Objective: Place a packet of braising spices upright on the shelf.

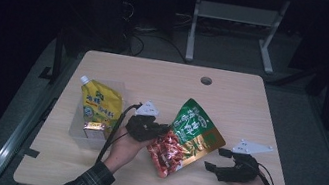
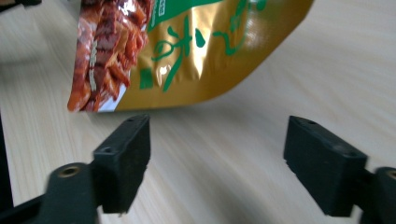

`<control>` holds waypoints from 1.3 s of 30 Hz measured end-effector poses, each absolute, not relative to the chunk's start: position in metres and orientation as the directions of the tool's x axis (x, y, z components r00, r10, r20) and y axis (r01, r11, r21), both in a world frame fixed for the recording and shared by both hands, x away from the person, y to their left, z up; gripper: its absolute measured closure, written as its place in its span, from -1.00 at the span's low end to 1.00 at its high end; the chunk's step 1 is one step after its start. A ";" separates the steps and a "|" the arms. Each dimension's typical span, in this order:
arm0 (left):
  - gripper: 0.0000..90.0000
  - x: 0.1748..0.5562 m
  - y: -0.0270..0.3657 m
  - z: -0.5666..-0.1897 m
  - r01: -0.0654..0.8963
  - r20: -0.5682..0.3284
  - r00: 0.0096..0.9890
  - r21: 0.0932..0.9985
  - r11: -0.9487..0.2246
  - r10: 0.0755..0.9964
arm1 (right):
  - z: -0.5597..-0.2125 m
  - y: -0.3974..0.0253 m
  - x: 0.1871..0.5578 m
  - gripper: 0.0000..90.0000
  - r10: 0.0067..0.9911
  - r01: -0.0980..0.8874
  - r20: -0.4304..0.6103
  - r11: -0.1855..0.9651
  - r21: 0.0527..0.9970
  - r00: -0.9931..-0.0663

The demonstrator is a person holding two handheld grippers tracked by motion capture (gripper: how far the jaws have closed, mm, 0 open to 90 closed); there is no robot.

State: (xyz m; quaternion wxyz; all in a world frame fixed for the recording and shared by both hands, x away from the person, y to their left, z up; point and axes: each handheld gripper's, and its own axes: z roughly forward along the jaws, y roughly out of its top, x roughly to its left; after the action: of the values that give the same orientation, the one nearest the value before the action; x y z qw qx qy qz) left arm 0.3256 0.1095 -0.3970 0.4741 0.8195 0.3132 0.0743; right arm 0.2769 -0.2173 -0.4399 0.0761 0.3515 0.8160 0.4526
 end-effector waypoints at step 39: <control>0.73 0.312 0.114 -0.400 0.440 -0.154 0.794 0.814 -0.380 0.589 | -0.420 -0.187 0.307 1.00 0.506 0.469 0.285 0.284 0.836 -0.814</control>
State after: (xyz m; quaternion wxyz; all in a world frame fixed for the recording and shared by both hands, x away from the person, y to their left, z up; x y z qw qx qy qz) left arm 0.3121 0.1145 -0.4003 0.4620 0.8267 0.3109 0.0807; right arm 0.3067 -0.1872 -0.4196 0.0181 0.3044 0.8010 0.5152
